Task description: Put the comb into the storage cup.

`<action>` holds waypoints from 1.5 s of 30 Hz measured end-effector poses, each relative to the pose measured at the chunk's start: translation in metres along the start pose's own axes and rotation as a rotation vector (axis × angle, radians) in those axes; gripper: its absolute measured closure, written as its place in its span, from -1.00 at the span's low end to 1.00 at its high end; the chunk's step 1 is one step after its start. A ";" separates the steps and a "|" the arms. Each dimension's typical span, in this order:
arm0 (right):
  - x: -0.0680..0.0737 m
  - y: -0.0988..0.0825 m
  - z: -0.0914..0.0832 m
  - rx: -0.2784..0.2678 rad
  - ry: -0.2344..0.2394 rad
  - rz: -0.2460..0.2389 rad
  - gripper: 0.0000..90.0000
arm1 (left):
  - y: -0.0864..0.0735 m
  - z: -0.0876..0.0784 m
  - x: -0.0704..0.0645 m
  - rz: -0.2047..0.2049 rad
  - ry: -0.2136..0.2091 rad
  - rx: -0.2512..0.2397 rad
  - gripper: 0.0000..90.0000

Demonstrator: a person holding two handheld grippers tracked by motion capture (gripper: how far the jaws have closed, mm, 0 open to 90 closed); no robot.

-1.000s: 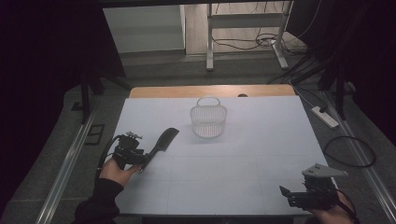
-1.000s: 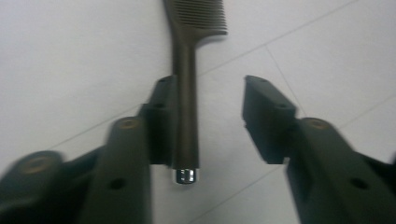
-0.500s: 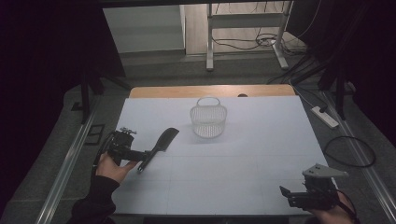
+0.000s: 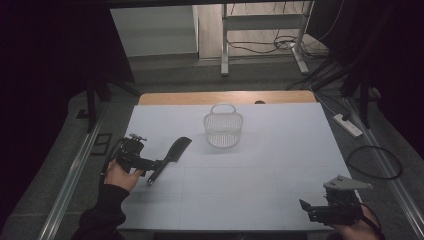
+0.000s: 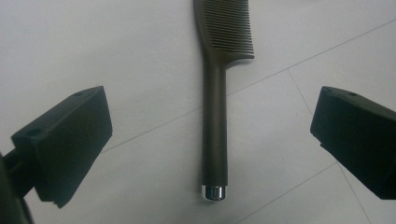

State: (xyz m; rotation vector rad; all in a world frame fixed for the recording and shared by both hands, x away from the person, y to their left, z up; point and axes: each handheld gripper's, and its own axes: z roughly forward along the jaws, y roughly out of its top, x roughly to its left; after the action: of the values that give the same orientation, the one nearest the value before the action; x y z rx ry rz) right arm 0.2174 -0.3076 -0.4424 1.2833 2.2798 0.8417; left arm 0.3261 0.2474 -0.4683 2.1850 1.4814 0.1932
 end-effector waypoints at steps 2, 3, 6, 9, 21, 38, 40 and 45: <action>0.000 0.000 0.000 0.000 0.000 -0.001 -0.86 | 0.002 0.002 -0.002 0.011 0.002 0.007 -1.00; 0.000 0.000 0.000 0.001 0.000 -0.001 -0.86 | 0.002 0.004 -0.002 0.016 0.003 0.012 -1.00; 0.000 0.000 0.000 0.002 0.001 -0.001 -0.86 | 0.002 0.009 -0.003 0.021 0.002 0.023 -1.00; 0.000 0.000 0.001 0.004 0.000 -0.002 -0.86 | 0.002 0.014 -0.003 0.026 0.005 0.034 -1.00; 0.001 0.002 0.002 0.009 0.004 -0.009 -0.86 | 0.001 0.038 -0.003 0.040 0.012 0.094 -1.00; 0.001 0.002 0.002 0.010 0.005 -0.013 -0.86 | -0.005 0.067 -0.013 0.109 0.059 0.205 -1.00; 0.001 0.002 0.002 0.011 0.004 -0.013 -0.86 | -0.005 0.067 -0.014 0.111 0.067 0.209 -1.00; 0.001 0.002 0.002 0.013 0.005 -0.015 -0.86 | -0.005 0.067 -0.014 0.102 0.071 0.217 -1.00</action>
State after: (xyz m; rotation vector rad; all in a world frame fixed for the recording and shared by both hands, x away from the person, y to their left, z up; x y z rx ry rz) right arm 0.2190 -0.3051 -0.4429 1.2690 2.2992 0.8272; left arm 0.3419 0.2147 -0.5267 2.4530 1.4908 0.1517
